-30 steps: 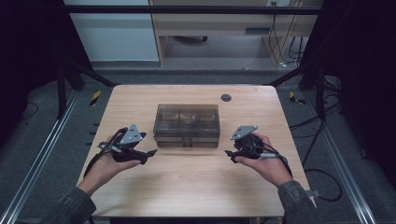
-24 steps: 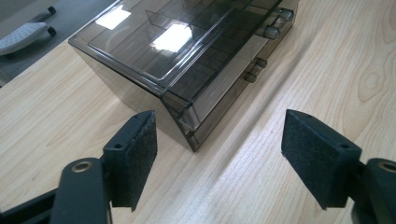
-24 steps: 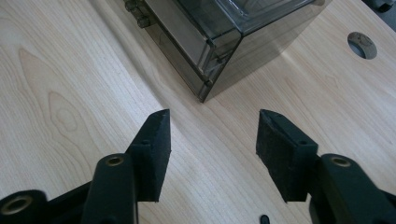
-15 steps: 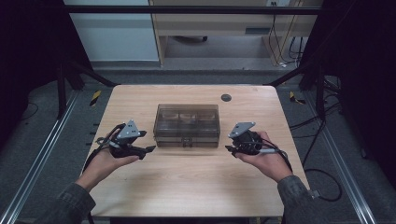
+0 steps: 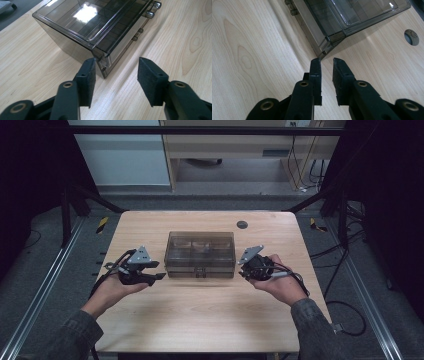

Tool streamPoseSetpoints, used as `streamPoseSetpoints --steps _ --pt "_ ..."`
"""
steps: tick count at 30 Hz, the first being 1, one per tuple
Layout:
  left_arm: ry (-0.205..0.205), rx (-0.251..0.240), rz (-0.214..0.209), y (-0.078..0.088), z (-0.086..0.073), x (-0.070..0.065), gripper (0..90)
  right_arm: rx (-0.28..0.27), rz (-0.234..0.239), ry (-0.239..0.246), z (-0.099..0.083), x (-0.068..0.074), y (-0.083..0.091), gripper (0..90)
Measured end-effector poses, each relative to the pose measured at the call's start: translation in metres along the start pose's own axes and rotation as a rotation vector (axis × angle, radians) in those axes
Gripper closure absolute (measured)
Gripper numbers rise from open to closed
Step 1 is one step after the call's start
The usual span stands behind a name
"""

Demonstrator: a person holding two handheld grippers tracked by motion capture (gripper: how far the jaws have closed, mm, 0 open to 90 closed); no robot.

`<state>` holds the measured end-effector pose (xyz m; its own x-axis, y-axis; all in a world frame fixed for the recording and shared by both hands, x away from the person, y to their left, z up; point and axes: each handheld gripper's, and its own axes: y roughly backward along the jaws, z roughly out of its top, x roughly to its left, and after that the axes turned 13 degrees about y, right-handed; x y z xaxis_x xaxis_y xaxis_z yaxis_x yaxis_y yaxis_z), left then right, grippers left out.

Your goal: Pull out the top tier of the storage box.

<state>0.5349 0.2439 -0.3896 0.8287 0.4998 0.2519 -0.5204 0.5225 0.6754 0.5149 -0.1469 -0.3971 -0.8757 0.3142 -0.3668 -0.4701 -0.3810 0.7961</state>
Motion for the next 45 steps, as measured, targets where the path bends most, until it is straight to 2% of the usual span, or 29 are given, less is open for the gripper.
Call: streamPoseSetpoints --steps 11,14,27,33,39,45 --pt "-0.028 0.035 -0.006 -0.01 0.004 0.002 55.3 -0.006 0.018 0.022 0.009 -0.004 -0.006 79.8" --pt "-0.016 0.034 -0.012 -0.012 0.003 0.004 56.4 -0.008 0.021 0.022 0.012 -0.004 -0.007 79.9" --pt "-0.03 0.06 -0.031 -0.016 0.004 0.007 59.6 0.009 0.028 0.027 0.013 -0.007 -0.012 80.0" --pt "-0.034 0.06 -0.032 -0.019 0.004 0.008 59.9 0.009 0.034 0.029 0.015 -0.008 -0.016 80.0" --pt "-0.026 0.051 -0.035 -0.019 0.004 0.008 63.9 0.009 0.037 0.031 0.016 -0.007 -0.017 80.8" --pt "-0.034 0.077 -0.038 -0.022 0.005 0.01 67.2 0.013 0.041 0.037 0.016 -0.008 -0.017 81.5"
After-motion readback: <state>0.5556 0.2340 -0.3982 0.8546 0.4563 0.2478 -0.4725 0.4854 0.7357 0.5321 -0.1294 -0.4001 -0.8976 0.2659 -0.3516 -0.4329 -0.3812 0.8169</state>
